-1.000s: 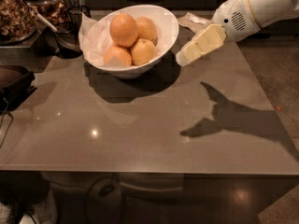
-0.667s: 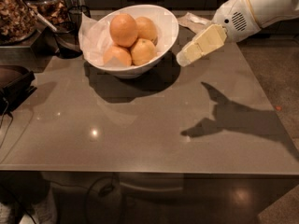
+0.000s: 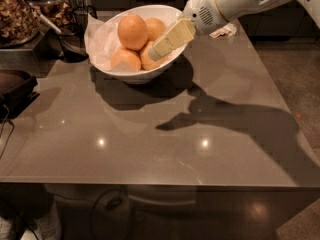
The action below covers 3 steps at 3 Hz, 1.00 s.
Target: Pick orange from white bowl
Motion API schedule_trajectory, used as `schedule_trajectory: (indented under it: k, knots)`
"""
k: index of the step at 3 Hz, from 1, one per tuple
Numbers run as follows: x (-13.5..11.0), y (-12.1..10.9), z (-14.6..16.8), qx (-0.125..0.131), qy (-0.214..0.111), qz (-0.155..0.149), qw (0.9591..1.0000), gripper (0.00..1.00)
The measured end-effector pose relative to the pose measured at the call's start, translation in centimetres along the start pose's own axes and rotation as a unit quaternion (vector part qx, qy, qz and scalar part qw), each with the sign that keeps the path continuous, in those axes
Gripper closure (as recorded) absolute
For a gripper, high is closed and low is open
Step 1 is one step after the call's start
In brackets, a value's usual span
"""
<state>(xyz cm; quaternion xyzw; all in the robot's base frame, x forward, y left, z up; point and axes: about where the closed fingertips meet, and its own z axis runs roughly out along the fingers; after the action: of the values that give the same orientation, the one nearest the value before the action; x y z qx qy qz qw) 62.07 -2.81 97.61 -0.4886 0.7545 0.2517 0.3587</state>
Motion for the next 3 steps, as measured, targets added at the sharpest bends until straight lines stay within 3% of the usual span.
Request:
schedule_trajectory:
  k: [1, 2, 3]
  knots:
    - [-0.1, 0.1, 0.1, -0.001, 0.0, -0.001, 1.0, 0.0]
    - [-1.1, -0.5, 1.3, 0.0, -0.023, -0.006, 0.9997, 0.0]
    - [-4.9, -2.0, 4.4, -0.005, -0.036, -0.035, 0.9987, 0.0]
